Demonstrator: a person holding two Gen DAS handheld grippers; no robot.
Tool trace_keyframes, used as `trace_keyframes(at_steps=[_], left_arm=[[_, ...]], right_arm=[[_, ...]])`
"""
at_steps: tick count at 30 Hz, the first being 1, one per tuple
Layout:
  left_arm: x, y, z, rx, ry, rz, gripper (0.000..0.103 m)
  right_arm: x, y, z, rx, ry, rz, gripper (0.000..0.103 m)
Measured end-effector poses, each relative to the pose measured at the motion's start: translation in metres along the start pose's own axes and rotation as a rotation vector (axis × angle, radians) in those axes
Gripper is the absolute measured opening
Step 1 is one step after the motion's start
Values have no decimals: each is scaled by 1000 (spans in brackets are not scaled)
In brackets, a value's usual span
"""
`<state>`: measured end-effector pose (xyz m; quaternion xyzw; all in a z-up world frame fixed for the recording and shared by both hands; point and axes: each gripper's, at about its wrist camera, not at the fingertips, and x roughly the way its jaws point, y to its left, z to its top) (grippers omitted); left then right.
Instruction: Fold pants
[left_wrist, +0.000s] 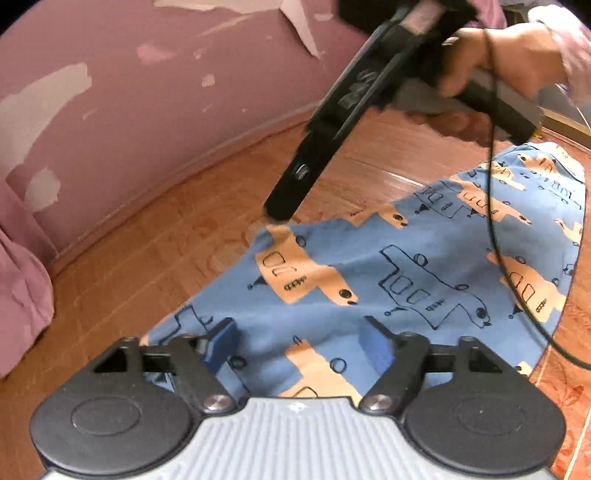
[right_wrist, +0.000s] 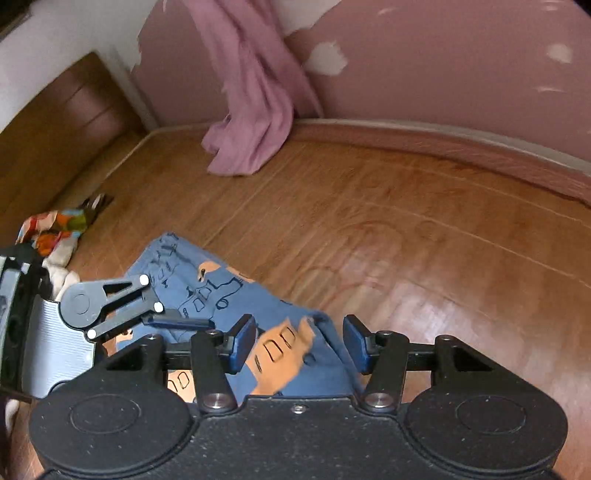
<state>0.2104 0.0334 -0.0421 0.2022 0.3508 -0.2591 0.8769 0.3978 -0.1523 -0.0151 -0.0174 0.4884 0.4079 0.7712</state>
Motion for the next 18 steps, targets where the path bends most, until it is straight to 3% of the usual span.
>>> trace_keyframes(at_steps=[3,5,7,8,9,11,13,15,16,18], left_arm=[[2,8,-5,-64,5,-31,78],[4,17,-8,-119,5,-64,70],[1,16,-10,-122,-5,-84,55],[2,15,-10,-117,-9,-90,40],[1,13,-10,-108,-7,-90,30],[-3,12,-11,-93,-2,-83,27],[-5,13,-13,-109,-1,-82,28],[-10,11,-15,-90,-1,-61,36],[-13,11,-16,-86,2,-44,40],[-24,16,-18,-124,-12,-34,50]], right_arm=[[18,17,2,-110,59,-52,32],[27,26,-4,-171,75,-98,7],[25,25,-6,-158,36,-102,5],[24,23,-5,-144,18,-107,4],[22,21,-5,-137,-3,-122,4],[18,16,-2,-123,-35,-144,4],[26,12,-2,-116,-16,-147,6],[36,13,-3,-152,16,-203,26],[31,12,-4,-146,-8,-230,38],[11,11,-6,-105,-63,-241,40]])
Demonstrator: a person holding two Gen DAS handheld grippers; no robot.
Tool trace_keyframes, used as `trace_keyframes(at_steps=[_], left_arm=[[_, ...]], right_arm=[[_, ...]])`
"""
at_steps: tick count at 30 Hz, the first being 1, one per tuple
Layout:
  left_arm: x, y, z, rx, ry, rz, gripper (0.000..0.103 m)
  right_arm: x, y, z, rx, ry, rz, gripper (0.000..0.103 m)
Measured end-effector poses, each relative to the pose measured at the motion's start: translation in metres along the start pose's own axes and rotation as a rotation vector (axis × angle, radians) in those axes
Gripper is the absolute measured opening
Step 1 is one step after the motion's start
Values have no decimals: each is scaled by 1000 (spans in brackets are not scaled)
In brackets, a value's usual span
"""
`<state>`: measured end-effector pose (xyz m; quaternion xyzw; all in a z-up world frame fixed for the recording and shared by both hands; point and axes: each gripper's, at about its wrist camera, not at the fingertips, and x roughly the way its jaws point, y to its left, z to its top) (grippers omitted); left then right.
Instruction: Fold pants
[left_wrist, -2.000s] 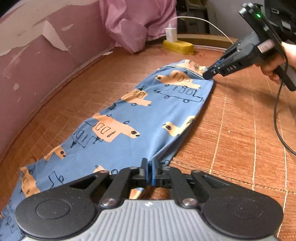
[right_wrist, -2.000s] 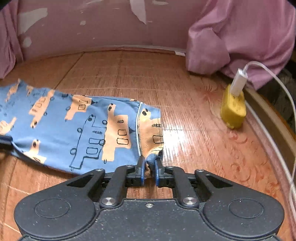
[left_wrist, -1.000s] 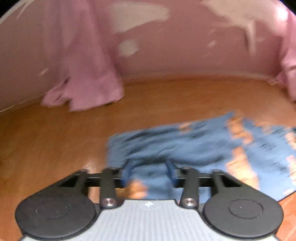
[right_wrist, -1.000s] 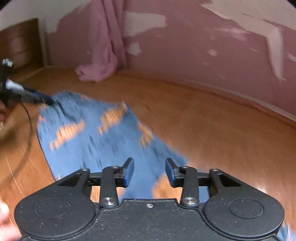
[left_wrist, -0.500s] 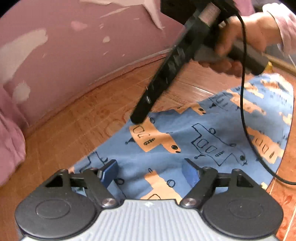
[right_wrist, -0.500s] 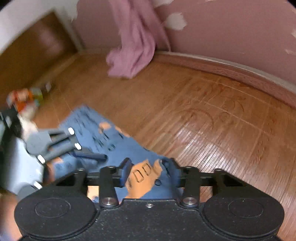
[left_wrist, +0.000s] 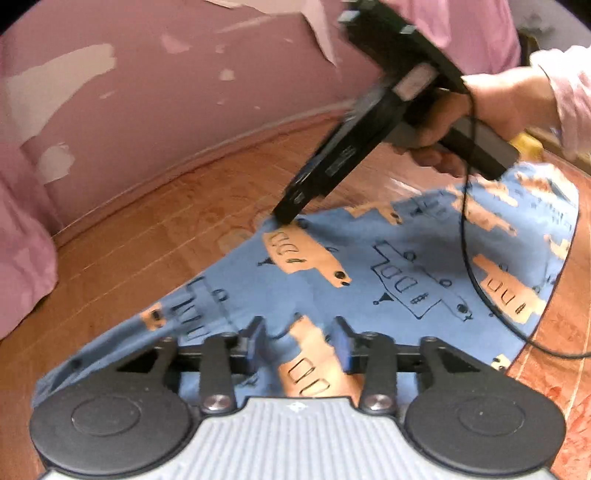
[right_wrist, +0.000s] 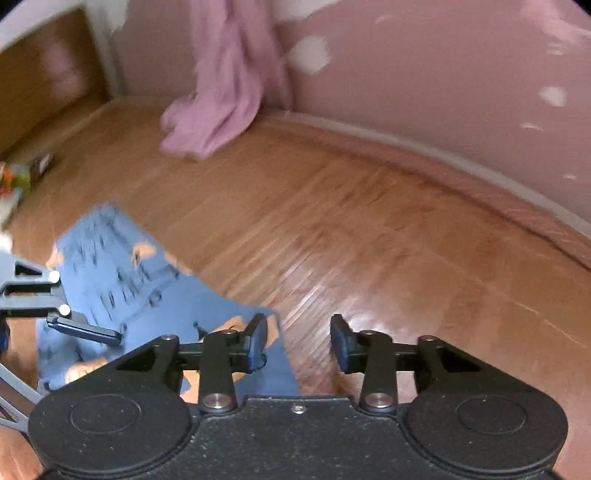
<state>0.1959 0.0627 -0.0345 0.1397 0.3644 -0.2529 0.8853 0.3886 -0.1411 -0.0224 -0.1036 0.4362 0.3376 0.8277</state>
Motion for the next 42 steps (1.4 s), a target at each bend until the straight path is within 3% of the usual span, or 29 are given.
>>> trace_keyframes(at_steps=[4,6,9,12,14,17,21,24,27,30,34,35,38,42], left_arm=[[-14,13,-12,-74,49,65,53],[-14,25,-24,-167,60,78,68],[-17,33,-25,-208,83,99,74],[-21,26,-10,-216,127,141,83],[-25,16,5,-213,110,110,89],[-26,-12,48,-160,65,54,102],[-2,-78,119,-24,16,-67,103],[29,-139,163,101,16,-162,103],[68,-203,195,262,41,-242,103],[108,-256,217,385,55,-309,101],[152,-295,227,498,114,-383,90],[159,-300,228,517,136,-400,84],[182,-310,229,543,221,-444,77],[200,-309,228,497,294,-484,70]], right_arm=[[-62,3,-34,48,-50,-13,41],[-83,4,-68,103,-26,-20,46],[-98,-1,-126,191,15,-98,65],[-137,-3,-169,274,-74,-220,76],[-180,-3,-198,390,-184,-254,103],[-233,-1,-238,559,-265,-405,102],[-278,7,-285,723,-363,-588,102],[-282,7,-317,807,-355,-683,102],[-277,-5,-334,899,-298,-615,97],[-274,-6,-335,907,-307,-579,91],[-275,-17,-337,902,-321,-552,65],[-276,-20,-339,903,-320,-549,59],[-277,-25,-342,905,-315,-549,53],[-277,-29,-347,926,-317,-527,53]])
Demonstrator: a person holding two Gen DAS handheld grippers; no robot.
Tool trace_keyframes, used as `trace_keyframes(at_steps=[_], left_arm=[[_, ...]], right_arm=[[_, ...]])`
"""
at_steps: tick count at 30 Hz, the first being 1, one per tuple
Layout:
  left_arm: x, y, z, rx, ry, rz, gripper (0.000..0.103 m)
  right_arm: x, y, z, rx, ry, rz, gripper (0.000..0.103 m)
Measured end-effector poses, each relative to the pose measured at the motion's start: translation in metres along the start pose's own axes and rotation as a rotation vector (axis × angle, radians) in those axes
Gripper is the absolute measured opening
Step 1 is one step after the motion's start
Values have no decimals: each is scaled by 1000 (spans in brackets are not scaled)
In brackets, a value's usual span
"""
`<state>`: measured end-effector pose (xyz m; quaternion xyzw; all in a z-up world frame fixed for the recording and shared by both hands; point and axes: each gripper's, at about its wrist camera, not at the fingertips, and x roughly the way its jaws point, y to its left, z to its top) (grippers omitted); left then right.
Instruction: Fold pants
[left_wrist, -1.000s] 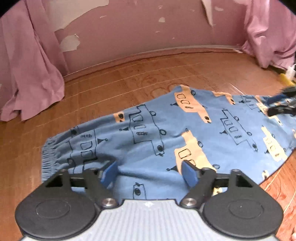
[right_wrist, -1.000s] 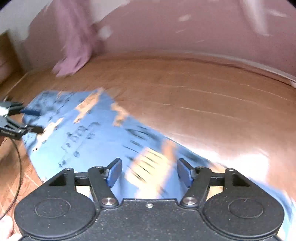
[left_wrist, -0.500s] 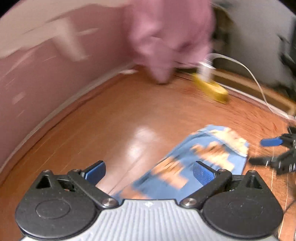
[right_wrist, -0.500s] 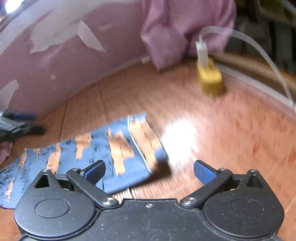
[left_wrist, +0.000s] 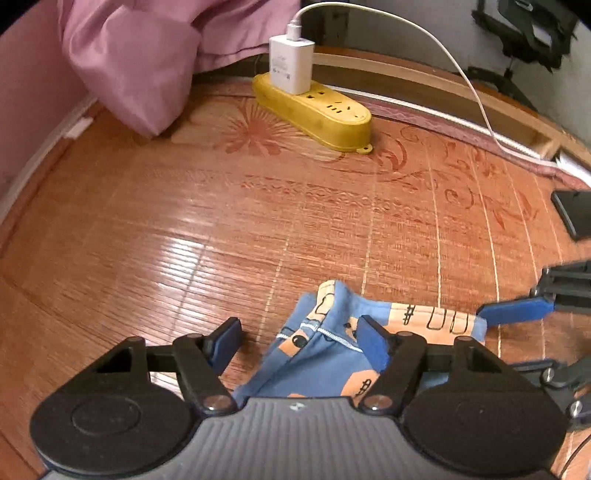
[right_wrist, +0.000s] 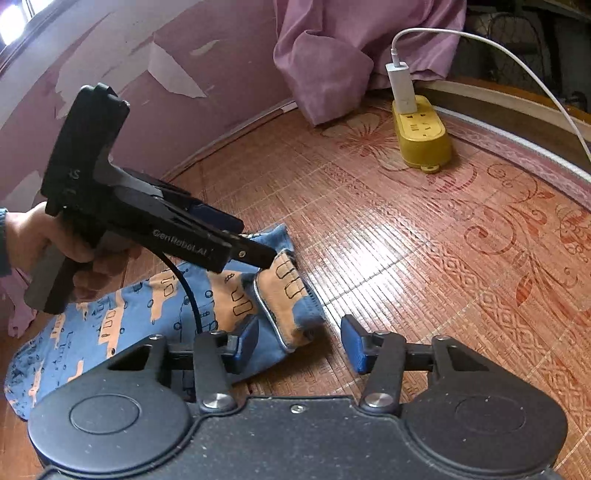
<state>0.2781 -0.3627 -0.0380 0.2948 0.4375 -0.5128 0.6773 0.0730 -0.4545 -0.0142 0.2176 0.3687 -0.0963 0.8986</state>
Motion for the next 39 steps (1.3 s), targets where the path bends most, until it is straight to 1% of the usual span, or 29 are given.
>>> trace_keyframes(at_steps=[1,2,3,4,5,6,7,8,9,10,11,12,13,14,15,17,19,20,21,23,25,28,31,36,37,38,39], left_arm=[[0,2,-1,-19,1,-16,69],[3,2,4,-21,-1,-23,61],[3,1,4,-9,-8,-41,45],[1,-1,5,-4,-11,-60,40],[0,-3,6,0,-15,-50,35],[0,-6,5,23,-31,-36,26],[-3,-9,3,45,-48,-21,22],[-8,-12,0,65,-69,-2,15],[-13,-17,-4,89,-111,33,14],[-18,-23,-10,130,-152,72,14],[-22,-30,-16,179,-192,103,14],[-30,-40,-26,240,-234,139,14],[-35,-47,-33,290,-262,165,14],[-41,-51,-39,320,-279,177,13],[-44,-52,-43,326,-284,182,13],[-49,-51,-47,325,-296,186,14],[-56,-52,-50,338,-337,204,14],[-58,-55,-53,363,-361,219,14],[-62,-59,-56,410,-388,234,14],[-66,-68,-61,466,-405,243,14],[-67,-73,-68,502,-424,256,14],[-72,-84,-84,597,-473,308,14],[-76,-92,-94,641,-494,318,14],[-79,-103,-105,723,-541,351,14],[-80,-104,-107,731,-547,354,14],[-79,-105,-107,739,-545,356,14],[-78,-104,-107,736,-543,358,14]], right_arm=[[0,1,0,0,6,5,53],[2,1,0,-2,9,6,53],[2,2,0,-6,13,5,53],[2,2,0,-8,15,3,53],[3,3,-1,-8,16,1,53],[3,3,-1,-7,15,-1,53],[3,3,-1,-6,15,-3,53],[2,2,-1,-5,14,-6,53],[2,1,-1,-8,11,-7,53],[2,1,-1,-14,6,-3,57],[1,-1,1,-27,-1,4,66],[1,-2,4,-50,-1,31,73],[3,-3,6,-69,9,58,84],[5,-5,9,-90,26,76,83],[6,-7,11,-96,29,77,81],[8,-11,16,-91,25,95,69],[9,-13,18,-86,18,118,64],[10,-13,19,-98,19,126,64],[11,-12,20,-117,22,137,64],[15,-10,23,-148,40,181,64],[19,-9,25,-183,44,202,64],[23,-4,27,-302,45,218,65],[28,-2,28,-381,62,242,65],[37,-5,32,-397,78,337,65],[39,-6,33,-391,82,351,60],[42,-8,33,-373,91,364,44],[45,-10,33,-347,105,373,34]])
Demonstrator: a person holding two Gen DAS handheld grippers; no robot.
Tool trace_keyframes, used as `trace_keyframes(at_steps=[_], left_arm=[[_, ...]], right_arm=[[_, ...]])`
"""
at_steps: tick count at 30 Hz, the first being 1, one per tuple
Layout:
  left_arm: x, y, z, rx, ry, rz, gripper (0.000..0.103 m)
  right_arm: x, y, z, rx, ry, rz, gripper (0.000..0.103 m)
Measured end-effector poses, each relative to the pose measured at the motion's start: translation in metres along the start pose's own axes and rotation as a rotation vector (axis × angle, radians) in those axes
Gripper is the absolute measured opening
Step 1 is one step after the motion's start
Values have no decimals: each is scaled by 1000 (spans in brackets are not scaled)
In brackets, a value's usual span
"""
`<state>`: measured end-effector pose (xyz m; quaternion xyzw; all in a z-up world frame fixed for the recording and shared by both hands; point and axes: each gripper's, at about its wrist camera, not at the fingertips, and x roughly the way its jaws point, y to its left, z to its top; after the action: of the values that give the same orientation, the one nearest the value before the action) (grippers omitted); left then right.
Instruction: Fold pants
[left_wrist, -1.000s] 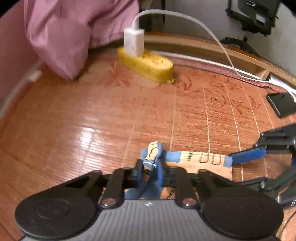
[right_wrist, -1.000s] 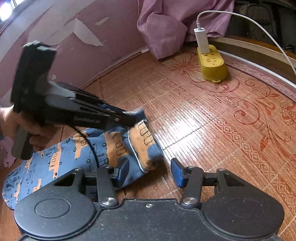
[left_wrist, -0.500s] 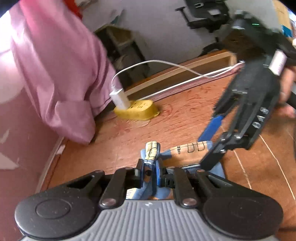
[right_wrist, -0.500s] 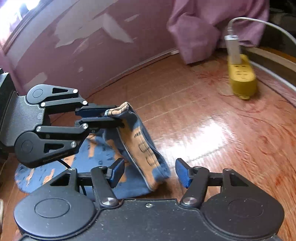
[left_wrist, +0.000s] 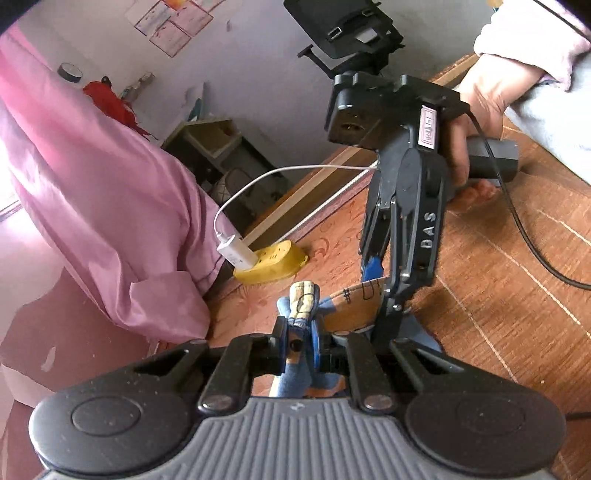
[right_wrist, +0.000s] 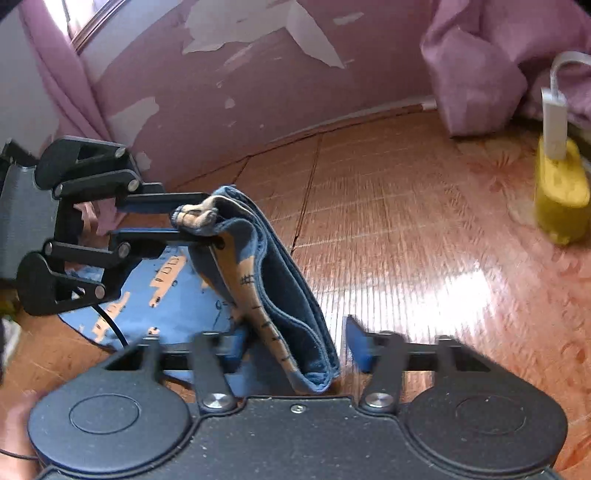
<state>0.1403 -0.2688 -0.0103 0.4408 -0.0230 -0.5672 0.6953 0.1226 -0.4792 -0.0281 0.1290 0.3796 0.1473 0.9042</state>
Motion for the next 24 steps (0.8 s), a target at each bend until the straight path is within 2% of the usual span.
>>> trace_keyframes(at_steps=[1,2,4,7,8,10,12,16,18,20,22,24], left_arm=[[2,1,-1,-15,7,5,14],[5,4,-2,-45,24,0,15],[17,16,-4,-174,79,4,21],[27,48,-11,-507,169,24,40],[25,59,-18,-635,180,32,54],[14,78,-36,-912,190,63,57],[-2,88,-59,-1176,192,58,57],[-39,84,-112,-1560,193,-13,58],[-63,79,-134,-1642,170,-4,58],[-89,77,-151,-1665,138,12,58],[-113,78,-170,-1699,97,10,62],[-136,76,-190,-1748,48,-6,71]], right_arm=[[1,-2,-1,29,11,8,20],[2,-4,-2,49,14,11,16],[-2,-5,-2,105,-3,2,13],[-6,-5,-3,191,-21,-37,12],[-8,-4,-2,216,-26,-48,11],[-13,2,-1,262,-49,-86,11],[-17,10,0,308,-77,-114,11],[-18,46,10,271,-100,-229,11],[-16,72,20,220,-123,-264,11],[-13,108,36,130,-154,-269,11],[-2,150,46,-21,-157,-265,11],[15,198,50,-199,-126,-240,11]])
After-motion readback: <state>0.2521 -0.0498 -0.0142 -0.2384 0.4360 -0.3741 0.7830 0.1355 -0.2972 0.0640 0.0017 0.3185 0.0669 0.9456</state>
